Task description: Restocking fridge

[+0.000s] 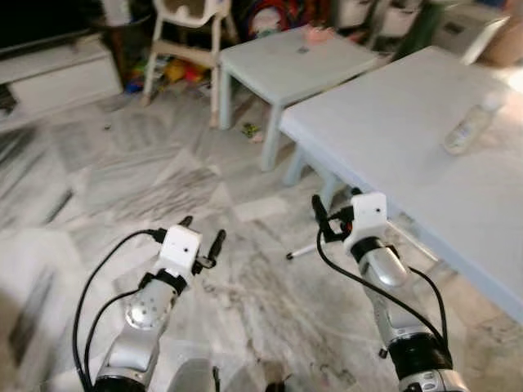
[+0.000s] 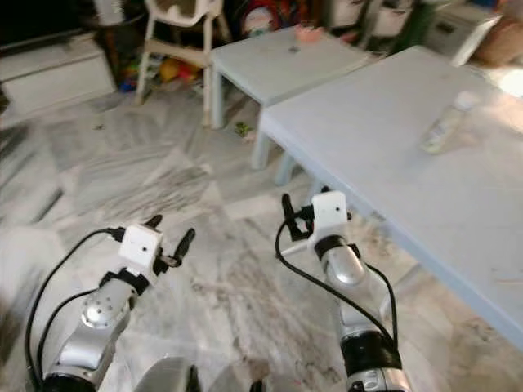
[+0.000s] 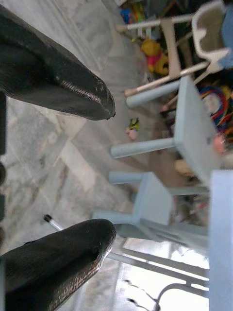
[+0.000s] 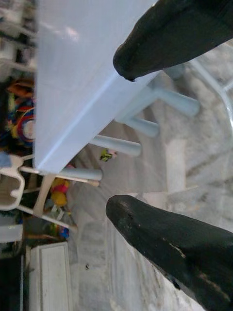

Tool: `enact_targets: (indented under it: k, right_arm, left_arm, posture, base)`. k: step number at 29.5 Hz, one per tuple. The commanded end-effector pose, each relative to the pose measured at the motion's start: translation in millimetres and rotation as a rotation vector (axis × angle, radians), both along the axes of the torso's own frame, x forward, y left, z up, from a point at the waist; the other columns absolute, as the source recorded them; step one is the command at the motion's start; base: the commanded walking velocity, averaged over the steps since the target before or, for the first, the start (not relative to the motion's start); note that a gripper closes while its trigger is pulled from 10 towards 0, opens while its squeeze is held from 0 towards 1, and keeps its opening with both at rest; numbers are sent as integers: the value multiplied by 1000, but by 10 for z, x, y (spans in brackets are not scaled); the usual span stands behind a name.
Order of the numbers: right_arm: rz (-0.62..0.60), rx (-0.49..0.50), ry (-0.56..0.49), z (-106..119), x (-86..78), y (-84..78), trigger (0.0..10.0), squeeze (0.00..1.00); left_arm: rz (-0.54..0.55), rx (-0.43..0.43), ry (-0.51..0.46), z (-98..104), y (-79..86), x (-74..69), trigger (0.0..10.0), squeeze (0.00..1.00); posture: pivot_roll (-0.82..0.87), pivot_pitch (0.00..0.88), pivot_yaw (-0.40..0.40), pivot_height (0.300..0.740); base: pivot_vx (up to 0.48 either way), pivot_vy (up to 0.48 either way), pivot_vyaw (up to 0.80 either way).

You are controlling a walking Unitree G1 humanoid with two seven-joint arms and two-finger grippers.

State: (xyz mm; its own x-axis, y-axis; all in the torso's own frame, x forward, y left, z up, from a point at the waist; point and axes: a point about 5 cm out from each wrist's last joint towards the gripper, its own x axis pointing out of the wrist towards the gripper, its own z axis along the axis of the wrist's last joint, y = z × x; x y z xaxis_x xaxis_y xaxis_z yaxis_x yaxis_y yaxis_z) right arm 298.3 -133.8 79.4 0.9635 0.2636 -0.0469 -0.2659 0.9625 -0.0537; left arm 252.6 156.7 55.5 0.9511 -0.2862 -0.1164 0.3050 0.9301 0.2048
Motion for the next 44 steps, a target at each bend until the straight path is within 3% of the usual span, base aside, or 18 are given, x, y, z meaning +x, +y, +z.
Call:
enact_targets:
  k: [1, 12, 18, 24, 36, 44]
  right_arm:
    - [-18, -15, -8, 20, 3, -74, 10000, 0]
    - [-17, -26, -15, 29, 0, -86, 10000, 0]
    - [3, -51, -69, 100, 2, -59, 10000, 0]
    - [20, -70, -142, 229, 12, 6, 10000, 0]
    - [7, -106, -154, 238, -27, 50, 10000, 0]
    - [-80, -124, -298, 613, 148, 0, 10000, 0]
  left_arm:
    - [14, -21, -11, 35, -27, 29, 10000, 0]
    - [67, -76, -34, 73, 11, 63, 10000, 0]
    - [148, -121, -121, 204, 104, 115, 10000, 0]
    - [135, -134, -124, 226, 129, 138, 10000, 0]
    - [116, -135, -140, 335, 199, 157, 10000, 0]
    - [90, -158, -105, 288, 129, 113, 10000, 0]
  posture:
    - [62, 92, -47, 740]
    - [56, 89, -50, 740]
    - [55, 90, -52, 740]
    - [57, 94, -53, 740]
    - [60, 147, -46, 740]
    - [67, 150, -43, 740]
  base:
    - [480, 0, -694]
    - [472, 0, -301]
    - [417, 88, -651]
    - [0, 0, 0]
    - [0, 0, 0]
    - [0, 0, 0]
